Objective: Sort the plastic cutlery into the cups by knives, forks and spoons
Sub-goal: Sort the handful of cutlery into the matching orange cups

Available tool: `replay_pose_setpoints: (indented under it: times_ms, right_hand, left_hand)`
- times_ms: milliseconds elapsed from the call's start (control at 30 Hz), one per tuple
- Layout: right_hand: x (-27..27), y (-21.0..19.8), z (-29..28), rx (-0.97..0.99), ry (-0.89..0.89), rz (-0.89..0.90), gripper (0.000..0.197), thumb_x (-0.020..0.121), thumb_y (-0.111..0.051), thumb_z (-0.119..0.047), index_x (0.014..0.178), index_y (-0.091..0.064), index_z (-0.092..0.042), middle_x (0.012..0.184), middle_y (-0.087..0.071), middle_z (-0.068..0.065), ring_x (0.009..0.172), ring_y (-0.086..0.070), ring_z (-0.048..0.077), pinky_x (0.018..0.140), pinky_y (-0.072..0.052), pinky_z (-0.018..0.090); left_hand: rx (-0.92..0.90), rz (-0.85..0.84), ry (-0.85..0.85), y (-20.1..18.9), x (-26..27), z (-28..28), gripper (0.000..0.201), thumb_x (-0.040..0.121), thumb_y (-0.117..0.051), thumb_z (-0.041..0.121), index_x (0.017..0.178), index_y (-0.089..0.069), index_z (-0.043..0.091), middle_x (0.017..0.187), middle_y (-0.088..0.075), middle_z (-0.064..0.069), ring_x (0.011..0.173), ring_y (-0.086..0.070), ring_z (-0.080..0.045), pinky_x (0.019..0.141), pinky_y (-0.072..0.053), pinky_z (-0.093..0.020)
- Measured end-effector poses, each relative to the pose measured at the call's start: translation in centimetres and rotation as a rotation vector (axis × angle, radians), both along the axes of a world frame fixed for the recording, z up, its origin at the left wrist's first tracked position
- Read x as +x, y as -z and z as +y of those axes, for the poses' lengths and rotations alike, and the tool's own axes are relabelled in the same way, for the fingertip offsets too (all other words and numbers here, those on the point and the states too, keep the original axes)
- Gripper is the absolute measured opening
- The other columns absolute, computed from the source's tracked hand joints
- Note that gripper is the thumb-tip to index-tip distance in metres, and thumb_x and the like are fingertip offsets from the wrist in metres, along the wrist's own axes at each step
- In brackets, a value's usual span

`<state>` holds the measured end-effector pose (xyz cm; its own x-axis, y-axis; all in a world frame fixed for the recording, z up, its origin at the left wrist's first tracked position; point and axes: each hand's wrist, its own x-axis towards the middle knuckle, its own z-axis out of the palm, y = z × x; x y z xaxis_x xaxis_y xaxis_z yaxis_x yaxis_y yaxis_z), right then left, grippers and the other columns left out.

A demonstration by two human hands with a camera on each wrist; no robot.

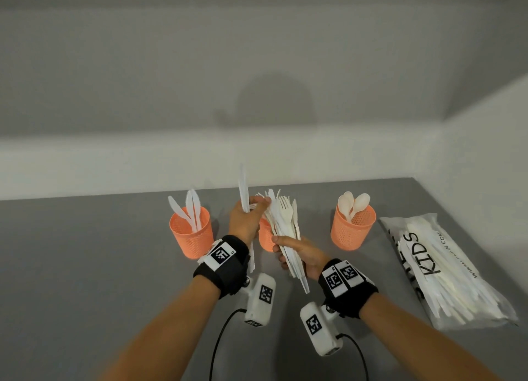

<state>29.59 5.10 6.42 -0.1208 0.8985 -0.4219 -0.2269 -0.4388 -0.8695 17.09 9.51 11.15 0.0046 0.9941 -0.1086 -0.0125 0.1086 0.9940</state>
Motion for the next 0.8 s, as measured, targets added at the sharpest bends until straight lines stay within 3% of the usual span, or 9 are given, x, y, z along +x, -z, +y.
replay_pose_setpoints:
  times_ms: [33, 100, 133, 200, 300, 467, 633, 733, 800]
  right_hand:
    - [-0.1, 0.0, 0.0, 0.0, -0.011, -0.003, 0.007, 0.086, -0.064, -0.015, 0.09, -0.059, -0.013, 0.06, -0.06, -0.003, 0.046, -0.049, 0.008, 0.043, -0.043, 0.019]
    - [-0.1, 0.1, 0.1, 0.004, -0.033, 0.003, 0.009, 0.086, -0.064, -0.016, 0.093, -0.058, -0.014, 0.063, -0.059, -0.003, 0.047, -0.048, 0.008, 0.044, -0.041, 0.019]
    - [-0.1, 0.2, 0.0, 0.004, -0.039, 0.006, 0.01, 0.086, -0.064, -0.017, 0.093, -0.057, -0.015, 0.065, -0.057, -0.002, 0.048, -0.047, 0.009, 0.044, -0.041, 0.019]
    - [0.1, 0.3, 0.0, 0.01, -0.042, 0.002, 0.012, 0.087, -0.063, -0.023, 0.093, -0.057, -0.016, 0.066, -0.056, -0.002, 0.047, -0.048, 0.008, 0.045, -0.042, 0.019]
    - [0.4, 0.1, 0.0, -0.008, -0.037, 0.04, 0.024, 0.089, -0.055, -0.038, 0.09, -0.054, -0.015, 0.059, -0.058, -0.004, 0.045, -0.05, 0.007, 0.046, -0.044, 0.02]
    - [0.6, -0.4, -0.4, -0.028, -0.031, 0.103, 0.034, 0.093, -0.045, -0.044, 0.085, -0.055, -0.013, 0.05, -0.058, -0.003, 0.041, -0.054, 0.008, 0.042, -0.047, 0.018]
    - [-0.1, 0.0, 0.0, 0.006, 0.063, 0.088, 0.028, 0.09, -0.055, -0.039, 0.1, -0.059, -0.014, 0.061, -0.057, 0.001, 0.049, -0.054, 0.011, 0.048, -0.048, 0.022]
    - [-0.3, 0.3, 0.3, 0.004, 0.114, 0.087, 0.026, 0.09, -0.056, -0.038, 0.097, -0.06, -0.013, 0.052, -0.059, -0.002, 0.046, -0.054, 0.01, 0.046, -0.046, 0.022]
    - [-0.4, 0.4, 0.4, 0.01, 0.146, 0.077, 0.031, 0.09, -0.057, -0.037, 0.107, -0.058, -0.011, 0.051, -0.061, -0.003, 0.046, -0.055, 0.011, 0.045, -0.047, 0.023]
  left_hand:
    - [-0.007, 0.017, 0.002, 0.0, 0.3, 0.1, 0.023, 0.086, -0.063, 0.022, 0.102, -0.058, 0.006, 0.061, -0.053, 0.0, 0.039, -0.043, -0.003, 0.046, -0.05, -0.022]
    - [-0.021, 0.067, -0.005, 0.2, 0.8, 0.4, 0.034, 0.083, -0.067, 0.024, 0.108, -0.059, 0.002, 0.077, -0.059, -0.006, 0.049, -0.044, -0.009, 0.065, -0.054, -0.041]
    - [-0.02, 0.088, -0.007, 0.3, 1.0, 0.6, 0.034, 0.083, -0.067, 0.024, 0.107, -0.059, 0.001, 0.077, -0.06, -0.006, 0.051, -0.045, -0.01, 0.061, -0.054, -0.039]
    - [-0.005, 0.118, 0.007, 0.5, 1.1, 0.9, 0.023, 0.084, -0.066, 0.021, 0.096, -0.058, 0.003, 0.067, -0.056, -0.001, 0.049, -0.045, -0.009, 0.044, -0.043, -0.02]
    - [0.014, 0.138, 0.036, 0.5, 1.2, 1.3, 0.011, 0.088, -0.06, 0.016, 0.085, -0.055, 0.007, 0.061, -0.052, 0.0, 0.047, -0.048, -0.007, 0.037, -0.036, -0.01]
    - [0.024, 0.078, 0.0, 0.9, 1.4, 1.2, 0.028, 0.095, -0.047, 0.014, 0.066, -0.05, 0.013, 0.055, -0.047, -0.003, 0.029, -0.046, 0.0, 0.034, -0.034, -0.01]
    - [0.107, 0.123, -0.045, 1.6, 1.9, 0.6, 0.021, 0.091, -0.054, 0.011, 0.07, -0.051, 0.011, 0.056, -0.05, 0.001, 0.044, -0.049, -0.003, 0.045, -0.04, -0.01]
    - [0.136, 0.175, -0.042, 2.1, 2.2, 0.2, 0.008, 0.088, -0.058, 0.007, 0.08, -0.056, 0.006, 0.059, -0.052, 0.001, 0.054, -0.051, -0.012, 0.056, -0.043, -0.018]
    - [0.144, 0.225, -0.063, 2.3, 2.1, 0.2, 0.014, 0.089, -0.057, 0.009, 0.075, -0.057, 0.006, 0.058, -0.052, 0.001, 0.057, -0.052, -0.016, 0.057, -0.043, -0.021]
